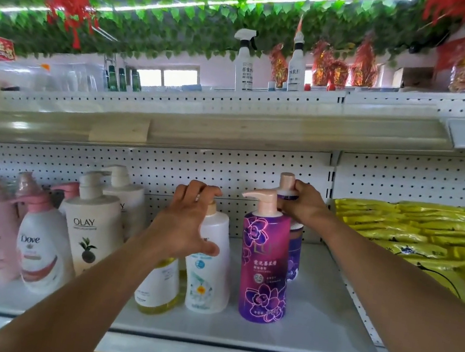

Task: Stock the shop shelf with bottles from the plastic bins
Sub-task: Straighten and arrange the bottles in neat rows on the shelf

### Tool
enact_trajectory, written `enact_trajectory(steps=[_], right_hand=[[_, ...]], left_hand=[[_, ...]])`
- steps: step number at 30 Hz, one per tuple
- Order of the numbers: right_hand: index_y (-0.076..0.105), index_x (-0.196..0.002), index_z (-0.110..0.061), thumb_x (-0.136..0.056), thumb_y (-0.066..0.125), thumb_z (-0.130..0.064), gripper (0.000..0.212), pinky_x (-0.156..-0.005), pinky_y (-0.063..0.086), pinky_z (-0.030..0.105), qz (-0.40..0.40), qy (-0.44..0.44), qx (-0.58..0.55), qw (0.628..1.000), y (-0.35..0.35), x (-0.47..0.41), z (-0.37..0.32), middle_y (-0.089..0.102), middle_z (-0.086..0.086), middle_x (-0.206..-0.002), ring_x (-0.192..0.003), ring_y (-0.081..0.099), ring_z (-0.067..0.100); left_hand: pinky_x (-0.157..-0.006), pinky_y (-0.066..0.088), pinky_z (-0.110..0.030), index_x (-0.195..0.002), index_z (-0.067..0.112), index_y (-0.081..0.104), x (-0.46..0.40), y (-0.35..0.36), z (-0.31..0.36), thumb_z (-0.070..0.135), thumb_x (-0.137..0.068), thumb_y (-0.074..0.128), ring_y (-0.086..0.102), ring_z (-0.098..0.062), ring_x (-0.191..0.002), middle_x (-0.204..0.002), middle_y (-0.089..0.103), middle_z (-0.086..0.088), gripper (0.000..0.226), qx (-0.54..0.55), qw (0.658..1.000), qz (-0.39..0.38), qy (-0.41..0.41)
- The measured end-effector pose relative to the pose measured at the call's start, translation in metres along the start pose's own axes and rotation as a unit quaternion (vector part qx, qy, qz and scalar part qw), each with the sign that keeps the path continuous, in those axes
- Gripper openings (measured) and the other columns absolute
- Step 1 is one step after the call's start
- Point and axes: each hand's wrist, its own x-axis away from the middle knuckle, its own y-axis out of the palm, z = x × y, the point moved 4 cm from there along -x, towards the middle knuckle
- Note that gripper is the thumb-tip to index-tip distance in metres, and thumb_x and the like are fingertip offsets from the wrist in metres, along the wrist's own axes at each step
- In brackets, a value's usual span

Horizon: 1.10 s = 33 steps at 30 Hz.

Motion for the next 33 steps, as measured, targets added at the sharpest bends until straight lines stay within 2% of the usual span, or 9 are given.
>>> enact_trajectory(steps=[5, 11, 15, 19, 23, 28, 31, 33], right_hand=[[0.060, -0.111, -0.019, -0.074, 0.080, -0.042, 0.048, -0.072, 0.049, 0.028, -0.011, -0.006, 0.032, 0.999, -0.023, 0.026, 0.003, 0.067, 0.000, -0.101, -0.088, 0.064, 0.015], [0.061, -0.108, -0.020, -0.074, 0.079, -0.044, 0.046, -0.054, 0.042, 0.021, 0.002, 0.000, 0.072, 0.997, -0.045, 0.064, -0.001, 0.064, -0.010, -0.087, -0.073, 0.059, 0.003], [0.063, -0.108, -0.019, -0.073, 0.080, -0.044, 0.046, -0.056, 0.046, 0.024, 0.016, 0.003, 0.089, 0.996, -0.059, 0.084, -0.001, 0.067, -0.005, -0.089, -0.072, 0.062, 0.008], [0.064, -0.108, -0.020, -0.071, 0.081, -0.041, 0.046, -0.068, 0.054, 0.027, 0.019, 0.019, 0.069, 0.997, -0.070, 0.098, 0.004, 0.070, -0.004, -0.095, -0.081, 0.067, 0.010], [0.062, -0.113, -0.018, -0.070, 0.082, -0.041, 0.053, -0.081, 0.058, 0.038, 0.016, 0.038, 0.055, 0.998, -0.075, 0.102, 0.008, 0.071, 0.000, -0.101, -0.086, 0.069, 0.017], [0.052, -0.116, -0.017, -0.076, 0.076, -0.044, 0.053, -0.066, 0.053, 0.029, 0.030, 0.039, 0.085, 0.995, -0.069, 0.103, 0.009, 0.066, 0.001, -0.102, -0.083, 0.065, 0.013], [0.047, -0.115, -0.019, -0.066, 0.076, -0.055, 0.067, -0.076, 0.055, 0.037, 0.064, 0.044, 0.110, 0.991, -0.066, 0.102, 0.016, 0.059, 0.008, -0.112, -0.093, 0.063, 0.023], [0.045, -0.113, -0.022, -0.054, 0.079, -0.062, 0.079, -0.075, 0.054, 0.036, 0.083, 0.042, 0.116, 0.989, -0.064, 0.104, 0.019, 0.055, 0.007, -0.113, -0.096, 0.061, 0.024]], left_hand=[[-0.085, 0.043, -0.032, -0.138, 0.034, 0.025, -0.001, 0.001, -0.001, 0.047, -0.058, 0.085, 0.024, -0.013, -0.119, -0.127, 0.025, 0.009, 0.101, 0.002, 1.000, 0.000, 0.004], [-0.095, 0.041, -0.035, -0.140, 0.031, 0.024, -0.001, 0.000, -0.001, 0.048, -0.057, 0.086, 0.026, -0.018, -0.119, -0.128, 0.027, 0.004, 0.105, -0.006, 1.000, -0.003, 0.009], [-0.095, 0.041, -0.036, -0.140, 0.030, 0.024, 0.000, -0.001, 0.000, 0.048, -0.057, 0.086, 0.028, -0.019, -0.121, -0.129, 0.028, 0.003, 0.105, -0.012, 1.000, -0.003, 0.012], [-0.092, 0.042, -0.036, -0.141, 0.029, 0.025, 0.001, -0.002, 0.000, 0.047, -0.058, 0.086, 0.028, -0.021, -0.123, -0.132, 0.028, 0.001, 0.105, -0.013, 1.000, -0.004, 0.012], [-0.086, 0.042, -0.034, -0.141, 0.030, 0.024, 0.001, -0.004, 0.000, 0.047, -0.059, 0.085, 0.028, -0.021, -0.123, -0.133, 0.027, 0.002, 0.104, -0.017, 1.000, -0.008, 0.011], [-0.087, 0.045, -0.037, -0.140, 0.030, 0.024, 0.001, -0.003, -0.001, 0.049, -0.058, 0.085, 0.029, -0.021, -0.122, -0.133, 0.028, 0.002, 0.104, -0.022, 1.000, -0.008, 0.014], [-0.089, 0.047, -0.038, -0.139, 0.031, 0.027, 0.001, -0.003, -0.003, 0.046, -0.060, 0.086, 0.039, -0.019, -0.112, -0.133, 0.028, 0.004, 0.099, 0.021, 0.999, -0.018, 0.017], [-0.088, 0.045, -0.032, -0.134, 0.031, 0.034, -0.002, -0.007, -0.005, 0.042, -0.065, 0.085, 0.047, -0.015, -0.103, -0.129, 0.031, 0.006, 0.087, 0.094, 0.995, -0.027, 0.016]])
